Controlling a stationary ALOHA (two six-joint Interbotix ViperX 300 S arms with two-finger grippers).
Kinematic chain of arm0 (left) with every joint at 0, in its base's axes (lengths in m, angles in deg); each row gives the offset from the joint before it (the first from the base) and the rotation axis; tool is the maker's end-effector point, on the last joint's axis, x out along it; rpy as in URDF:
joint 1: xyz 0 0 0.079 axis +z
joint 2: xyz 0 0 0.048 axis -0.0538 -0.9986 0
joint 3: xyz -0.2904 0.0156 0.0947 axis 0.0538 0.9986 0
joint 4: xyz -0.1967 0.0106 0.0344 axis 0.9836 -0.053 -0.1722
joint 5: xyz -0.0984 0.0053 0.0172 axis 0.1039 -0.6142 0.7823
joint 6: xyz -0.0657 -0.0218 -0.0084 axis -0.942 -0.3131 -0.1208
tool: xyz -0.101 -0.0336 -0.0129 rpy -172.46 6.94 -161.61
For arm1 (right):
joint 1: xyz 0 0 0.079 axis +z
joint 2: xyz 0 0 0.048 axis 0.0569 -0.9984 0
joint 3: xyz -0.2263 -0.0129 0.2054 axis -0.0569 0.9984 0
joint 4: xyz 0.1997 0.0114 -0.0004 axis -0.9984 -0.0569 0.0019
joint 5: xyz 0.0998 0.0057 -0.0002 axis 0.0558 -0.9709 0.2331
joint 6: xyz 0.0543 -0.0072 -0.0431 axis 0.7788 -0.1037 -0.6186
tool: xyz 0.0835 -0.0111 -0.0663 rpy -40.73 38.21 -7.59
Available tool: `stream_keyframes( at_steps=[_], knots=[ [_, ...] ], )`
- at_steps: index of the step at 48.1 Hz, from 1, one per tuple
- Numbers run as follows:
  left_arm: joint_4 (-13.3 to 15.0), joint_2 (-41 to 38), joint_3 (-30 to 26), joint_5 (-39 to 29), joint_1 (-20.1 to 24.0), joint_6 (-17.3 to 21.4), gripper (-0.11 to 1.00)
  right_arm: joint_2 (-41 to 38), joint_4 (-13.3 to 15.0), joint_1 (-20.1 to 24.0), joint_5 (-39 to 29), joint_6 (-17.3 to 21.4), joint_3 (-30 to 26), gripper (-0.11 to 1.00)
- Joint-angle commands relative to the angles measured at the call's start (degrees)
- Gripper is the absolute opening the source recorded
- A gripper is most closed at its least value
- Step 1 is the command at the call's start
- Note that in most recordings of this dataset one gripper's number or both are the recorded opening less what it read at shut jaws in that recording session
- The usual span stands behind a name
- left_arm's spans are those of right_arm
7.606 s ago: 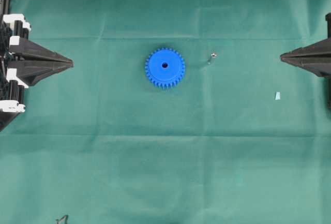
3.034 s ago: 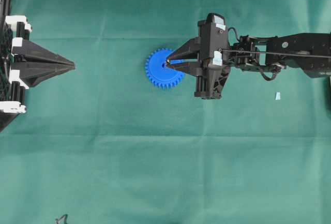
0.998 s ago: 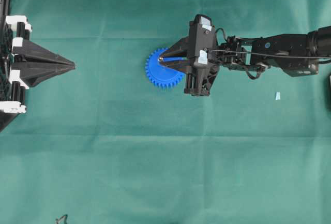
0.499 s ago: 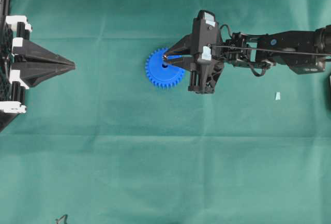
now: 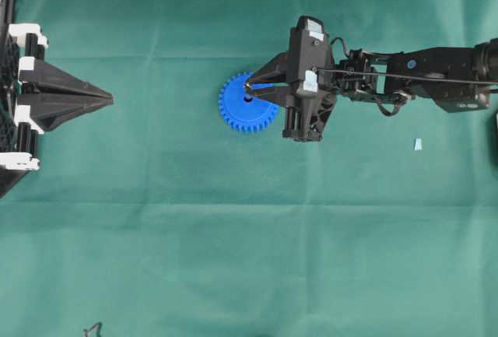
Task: Insert the shaft into the center hole of the gear.
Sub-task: 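Align and lower the shaft into the gear's center hole with the right gripper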
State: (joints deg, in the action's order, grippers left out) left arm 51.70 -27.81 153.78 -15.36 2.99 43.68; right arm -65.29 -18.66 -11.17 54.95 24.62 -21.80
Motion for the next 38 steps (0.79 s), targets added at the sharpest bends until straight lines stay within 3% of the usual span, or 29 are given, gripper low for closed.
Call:
stream_keyframes(
  at_steps=[1, 38],
  knots=[
    [-0.2, -0.5, -1.3, 0.4, 0.0, 0.1, 0.0, 0.4, 0.0, 0.3, 0.8, 0.2, -1.0, 0.16],
    [-0.2, -0.5, -1.2, -0.4, -0.1, 0.1, 0.0, -5.4, -0.9, 0.3, 2.4, 0.4, -1.1, 0.16]
  ],
)
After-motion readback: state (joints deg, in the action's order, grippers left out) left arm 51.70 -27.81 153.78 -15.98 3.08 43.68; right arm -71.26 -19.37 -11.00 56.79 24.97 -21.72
